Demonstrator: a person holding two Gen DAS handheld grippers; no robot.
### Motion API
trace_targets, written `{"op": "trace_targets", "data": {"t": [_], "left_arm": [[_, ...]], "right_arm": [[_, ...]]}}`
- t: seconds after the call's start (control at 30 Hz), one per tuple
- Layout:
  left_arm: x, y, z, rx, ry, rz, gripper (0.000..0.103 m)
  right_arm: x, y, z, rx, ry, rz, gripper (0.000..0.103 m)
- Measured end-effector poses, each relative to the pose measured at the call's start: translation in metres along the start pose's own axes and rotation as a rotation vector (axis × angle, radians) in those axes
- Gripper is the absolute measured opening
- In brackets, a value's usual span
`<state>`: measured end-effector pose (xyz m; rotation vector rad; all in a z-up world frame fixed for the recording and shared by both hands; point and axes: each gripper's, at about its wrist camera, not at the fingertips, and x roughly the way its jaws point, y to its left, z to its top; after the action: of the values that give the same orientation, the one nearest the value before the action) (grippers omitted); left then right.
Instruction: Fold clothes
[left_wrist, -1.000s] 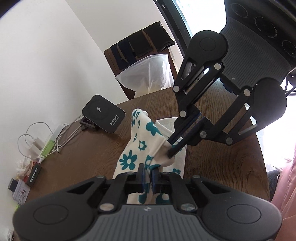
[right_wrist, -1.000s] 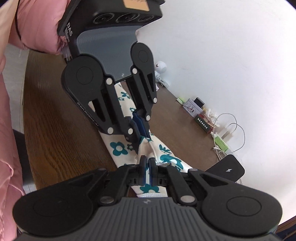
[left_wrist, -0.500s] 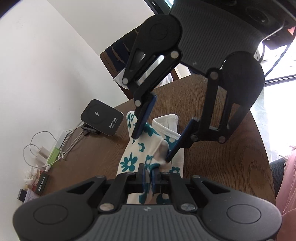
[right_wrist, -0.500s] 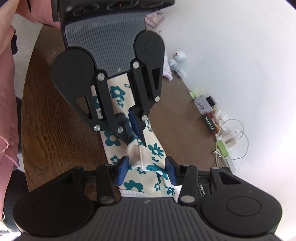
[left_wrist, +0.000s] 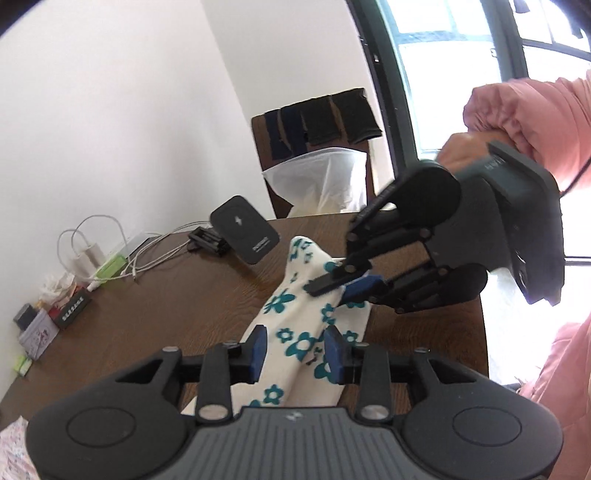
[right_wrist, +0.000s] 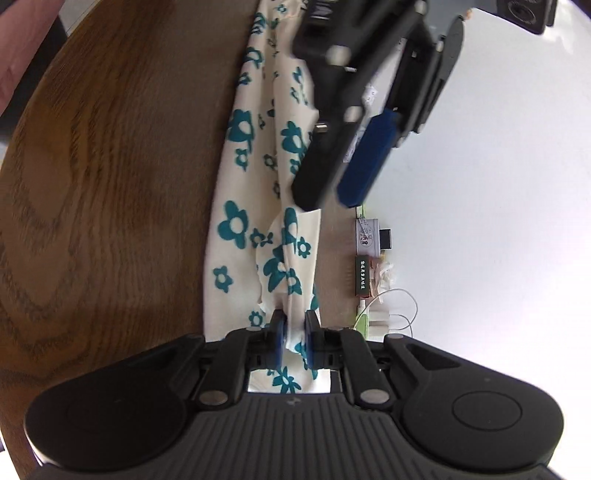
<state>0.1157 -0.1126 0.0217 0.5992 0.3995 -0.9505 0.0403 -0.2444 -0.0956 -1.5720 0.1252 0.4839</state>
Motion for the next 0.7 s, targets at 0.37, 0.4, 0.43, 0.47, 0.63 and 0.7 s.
{"op": "trace_targets", "data": {"t": [0.37, 0.4, 0.43, 0.47, 0.63, 0.7], "left_arm": [[0.01, 0.038, -0.023, -0.189, 0.159, 0.062, 0.021], [0.011, 0.038, -0.026, -0.19, 0.164, 0.061, 0.021], [0.011, 0.038, -0.028, -0.191, 0.169, 0.06, 0.021], [0.012, 0.038, -0.03, -0.193, 0.174, 0.059, 0.021], [0.012, 0.034, -0.036, -0.183, 0.189, 0.062, 0.021], [0.012, 0.031, -0.036, -0.18, 0.189, 0.07, 0.021]], "right_arm": [[-0.021, 0.008, 0.0, 0.032, -0.021, 0.071, 0.019], [-0.024, 0.0, -0.002, 0.089, -0.027, 0.092, 0.024], [-0.027, -0.01, -0.004, 0.163, -0.032, 0.123, 0.035], [-0.031, -0.022, -0.007, 0.25, -0.038, 0.156, 0.044], [-0.01, -0.099, -0.052, 0.892, -0.074, 0.355, 0.048], [0.0, -0.117, -0.063, 1.096, -0.065, 0.401, 0.047]]}}
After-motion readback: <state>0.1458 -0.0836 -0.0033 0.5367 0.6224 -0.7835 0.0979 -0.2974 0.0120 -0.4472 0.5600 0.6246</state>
